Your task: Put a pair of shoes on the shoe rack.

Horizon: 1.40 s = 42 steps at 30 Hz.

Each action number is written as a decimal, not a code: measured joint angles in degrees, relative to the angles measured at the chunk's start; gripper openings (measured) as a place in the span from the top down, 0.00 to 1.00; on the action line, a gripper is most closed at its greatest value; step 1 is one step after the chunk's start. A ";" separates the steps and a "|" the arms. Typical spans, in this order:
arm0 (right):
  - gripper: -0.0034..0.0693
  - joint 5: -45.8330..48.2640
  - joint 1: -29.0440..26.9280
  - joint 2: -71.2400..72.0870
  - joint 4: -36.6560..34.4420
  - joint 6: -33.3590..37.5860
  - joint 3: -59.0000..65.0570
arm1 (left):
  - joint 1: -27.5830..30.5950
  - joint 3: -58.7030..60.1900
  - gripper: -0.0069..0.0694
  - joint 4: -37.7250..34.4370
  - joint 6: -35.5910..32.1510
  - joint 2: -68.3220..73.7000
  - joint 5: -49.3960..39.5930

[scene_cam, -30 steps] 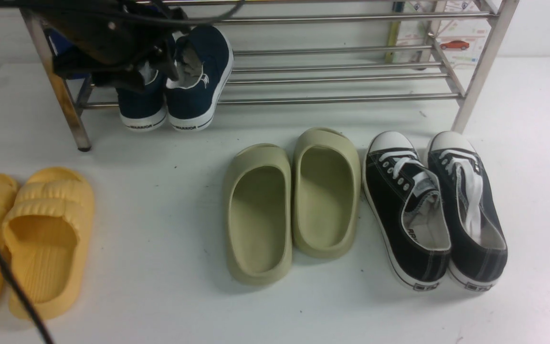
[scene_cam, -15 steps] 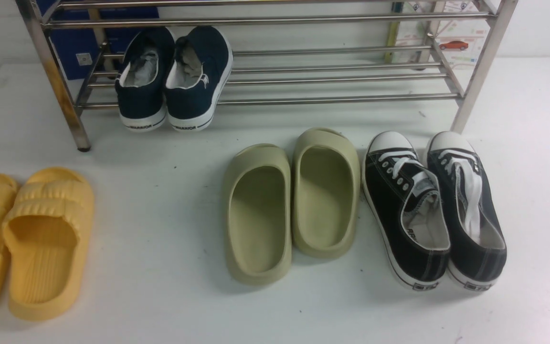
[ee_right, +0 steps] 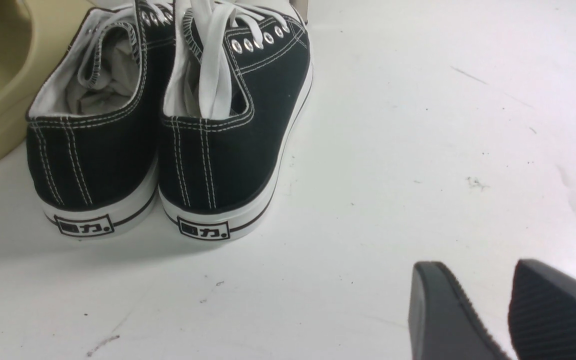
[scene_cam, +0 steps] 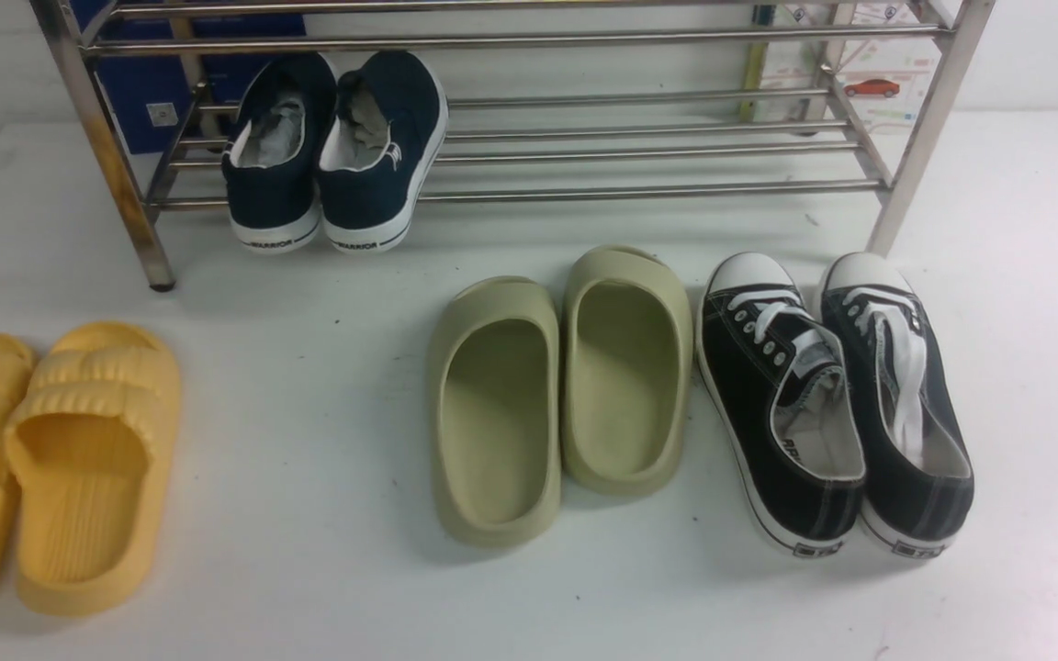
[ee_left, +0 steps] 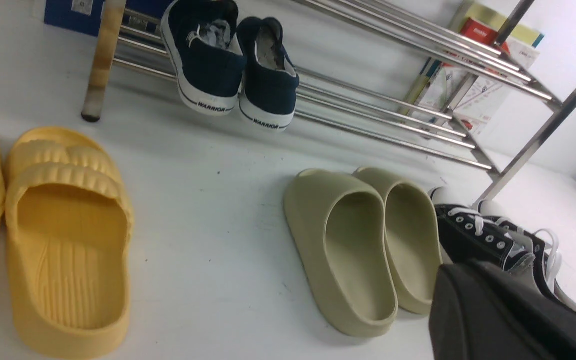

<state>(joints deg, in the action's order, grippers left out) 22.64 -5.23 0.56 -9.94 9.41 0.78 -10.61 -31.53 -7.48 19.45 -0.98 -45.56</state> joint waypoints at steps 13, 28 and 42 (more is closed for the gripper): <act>0.61 0.00 0.00 0.00 0.00 0.00 0.00 | 0.00 3.25 0.93 2.64 0.00 -0.13 7.49; 0.61 0.00 0.00 0.00 0.00 0.00 0.00 | 0.00 33.23 0.93 6.32 -0.75 -0.13 23.85; 0.61 0.00 0.00 0.00 0.00 0.00 0.00 | 0.00 33.28 0.93 2.73 -0.86 -0.13 23.12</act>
<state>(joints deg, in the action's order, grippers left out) 22.64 -5.23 0.56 -9.94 9.41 0.78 -10.61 1.75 -4.75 18.59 -1.11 -22.45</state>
